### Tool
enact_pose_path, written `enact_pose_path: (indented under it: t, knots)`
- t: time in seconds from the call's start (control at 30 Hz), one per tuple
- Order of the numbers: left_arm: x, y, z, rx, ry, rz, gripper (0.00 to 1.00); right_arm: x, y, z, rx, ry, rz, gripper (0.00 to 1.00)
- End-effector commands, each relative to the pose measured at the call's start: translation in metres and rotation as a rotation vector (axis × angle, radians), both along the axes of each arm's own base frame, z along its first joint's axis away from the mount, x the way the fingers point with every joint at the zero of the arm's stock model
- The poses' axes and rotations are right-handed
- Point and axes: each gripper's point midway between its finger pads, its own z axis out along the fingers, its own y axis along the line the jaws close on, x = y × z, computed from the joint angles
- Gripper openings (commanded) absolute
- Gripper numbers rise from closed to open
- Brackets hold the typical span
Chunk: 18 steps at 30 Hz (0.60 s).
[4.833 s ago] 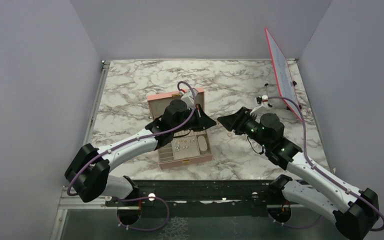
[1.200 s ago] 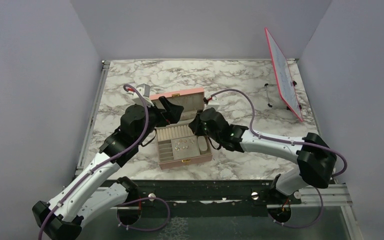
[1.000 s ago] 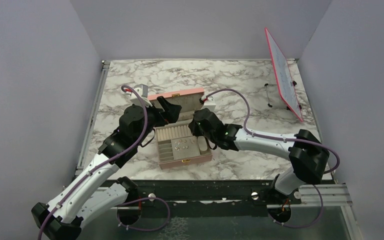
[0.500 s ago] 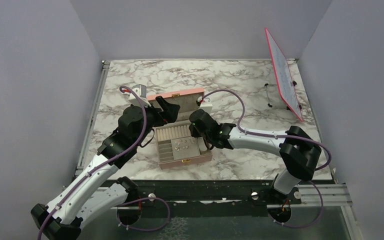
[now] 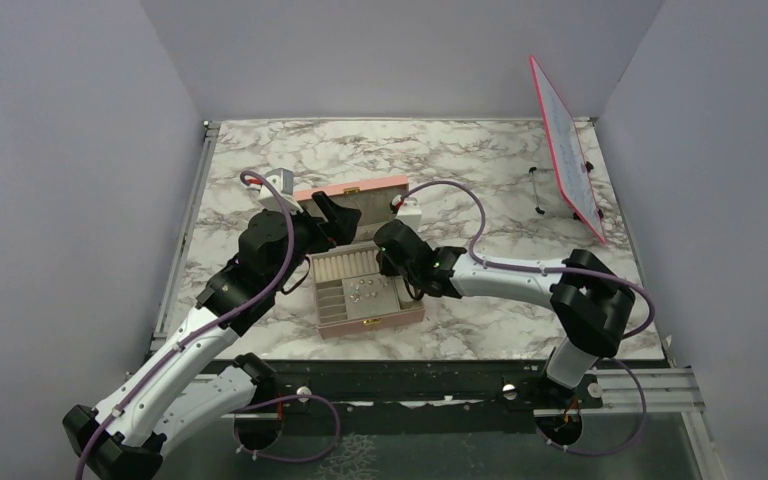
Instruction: Organize the mixed jewelry
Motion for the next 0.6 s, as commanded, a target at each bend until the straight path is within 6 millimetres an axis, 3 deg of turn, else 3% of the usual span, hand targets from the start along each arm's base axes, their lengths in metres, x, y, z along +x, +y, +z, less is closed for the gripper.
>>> enact_pose_path:
  t: [0.0,0.43,0.57]
  knots:
    - [-0.002,0.000,0.001,-0.013,0.007,-0.006,0.95,0.003,-0.003,-0.005,-0.043,0.003,-0.041,0.06]
    - [-0.001,-0.002,-0.004,-0.007,0.019,-0.007,0.95,-0.005,-0.011,-0.030,-0.108,0.064,-0.042,0.07]
    - [0.000,-0.003,-0.004,-0.004,0.021,-0.011,0.95,-0.004,-0.010,-0.027,-0.112,0.063,-0.042,0.17]
